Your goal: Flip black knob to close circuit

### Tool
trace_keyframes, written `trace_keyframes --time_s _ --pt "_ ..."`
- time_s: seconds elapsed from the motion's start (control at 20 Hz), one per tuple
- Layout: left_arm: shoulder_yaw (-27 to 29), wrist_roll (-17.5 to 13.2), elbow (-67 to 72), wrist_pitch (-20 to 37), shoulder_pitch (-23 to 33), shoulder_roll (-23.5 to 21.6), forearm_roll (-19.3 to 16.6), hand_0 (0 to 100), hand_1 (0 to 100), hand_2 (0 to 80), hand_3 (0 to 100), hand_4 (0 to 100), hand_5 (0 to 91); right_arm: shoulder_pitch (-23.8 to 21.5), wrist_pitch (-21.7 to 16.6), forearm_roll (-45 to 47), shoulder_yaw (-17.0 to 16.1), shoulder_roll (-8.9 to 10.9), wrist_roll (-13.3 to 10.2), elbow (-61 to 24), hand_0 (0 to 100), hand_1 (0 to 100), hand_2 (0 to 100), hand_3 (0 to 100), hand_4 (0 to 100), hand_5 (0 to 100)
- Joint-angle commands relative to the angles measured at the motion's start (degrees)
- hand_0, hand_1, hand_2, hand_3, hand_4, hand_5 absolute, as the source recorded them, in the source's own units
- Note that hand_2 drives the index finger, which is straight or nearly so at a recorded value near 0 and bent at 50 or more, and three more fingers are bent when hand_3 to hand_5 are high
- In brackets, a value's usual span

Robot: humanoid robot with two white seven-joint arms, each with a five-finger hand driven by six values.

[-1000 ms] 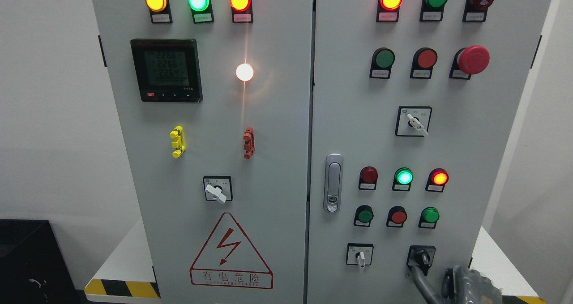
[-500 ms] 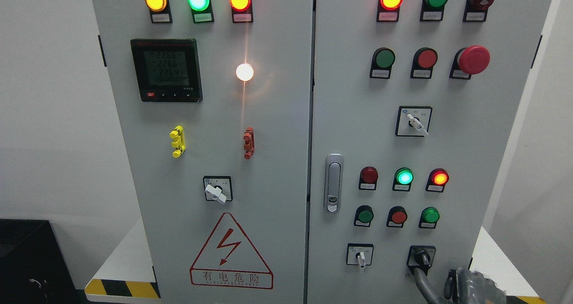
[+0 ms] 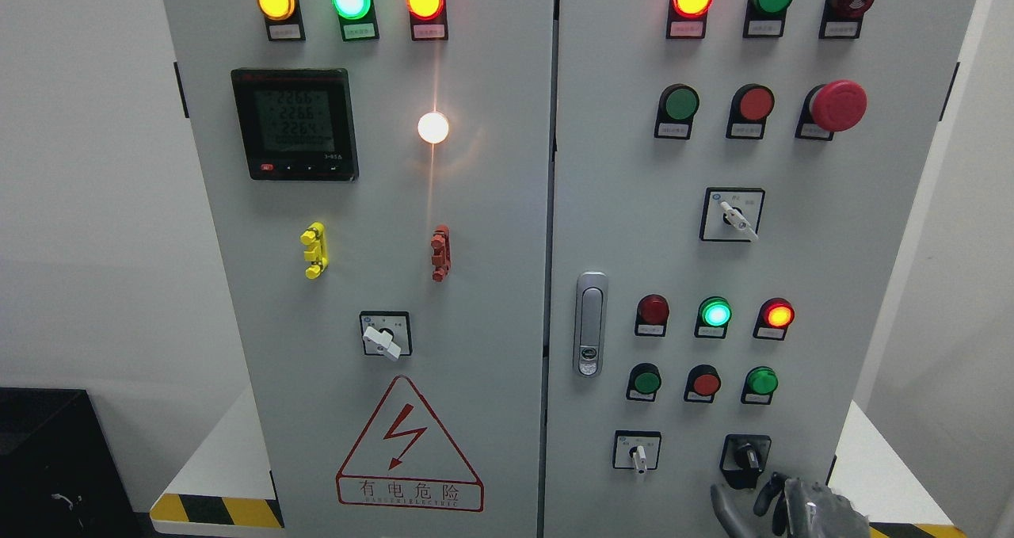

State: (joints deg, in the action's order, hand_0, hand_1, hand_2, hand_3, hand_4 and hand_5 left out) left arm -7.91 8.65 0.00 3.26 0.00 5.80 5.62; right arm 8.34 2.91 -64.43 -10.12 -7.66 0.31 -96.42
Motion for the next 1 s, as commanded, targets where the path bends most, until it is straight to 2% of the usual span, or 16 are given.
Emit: trace_keyframes --time_s 0.0,0.15,0.35,0.5,0.7,0.95 --pt "0.00 -0.03 -1.67 0.00 1.32 0.00 0.00 12 56 0.0 0 0 0.0 -2.89 -1.85 5.36 3.09 -0.07 -2.14 -3.60 0 4 52 82 76 67" --pt "0.00 -0.03 -1.67 0.00 1.32 0.00 0.00 12 56 0.0 0 0 0.0 -4.73 -2.21 10.88 4.06 0.02 -2.77 -5.27 0 5 49 80 74 66" --pt "0.00 -0.03 -1.67 0.00 1.32 0.00 0.00 12 56 0.0 0 0 0.0 -6.58 -2.29 17.31 4.15 0.02 -4.43 -6.68 0 5 43 73 67 58" --pt "0.00 -0.03 -1.67 0.00 1.32 0.00 0.00 12 56 0.0 0 0 0.0 -8.69 -2.91 23.71 4.23 0.02 -4.70 -8.17 0 6 40 68 63 53" --pt "0.00 -0.03 -1.67 0.00 1.32 0.00 0.00 12 56 0.0 0 0 0.0 -10.62 -3.61 30.76 4.85 0.02 -6.80 -10.10 0 6 39 66 61 49" --pt "0.00 -0.03 -1.67 0.00 1.32 0.00 0.00 12 56 0.0 0 0 0.0 -12.91 -5.02 38.92 5.90 0.10 -6.99 -12.82 0 7 38 64 58 47"
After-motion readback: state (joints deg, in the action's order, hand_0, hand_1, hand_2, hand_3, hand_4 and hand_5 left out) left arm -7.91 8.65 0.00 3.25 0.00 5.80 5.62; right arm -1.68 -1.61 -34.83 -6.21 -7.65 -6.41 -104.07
